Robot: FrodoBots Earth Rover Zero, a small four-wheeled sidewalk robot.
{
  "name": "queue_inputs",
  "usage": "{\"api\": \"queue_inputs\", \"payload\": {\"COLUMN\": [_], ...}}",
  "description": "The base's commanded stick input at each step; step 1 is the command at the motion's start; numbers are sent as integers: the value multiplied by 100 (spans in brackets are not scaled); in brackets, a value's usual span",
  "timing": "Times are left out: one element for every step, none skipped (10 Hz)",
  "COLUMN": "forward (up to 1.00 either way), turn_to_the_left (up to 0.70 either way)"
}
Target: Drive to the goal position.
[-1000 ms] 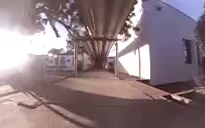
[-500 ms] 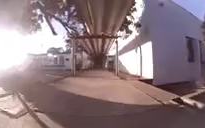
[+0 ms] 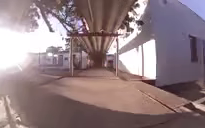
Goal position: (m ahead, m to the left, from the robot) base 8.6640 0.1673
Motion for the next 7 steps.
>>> {"api": "queue_inputs", "payload": {"forward": [70, 70, 70, 70, 70, 70, 70], "turn_to_the_left": [0, 0, 0, 0, 0, 0, 0]}}
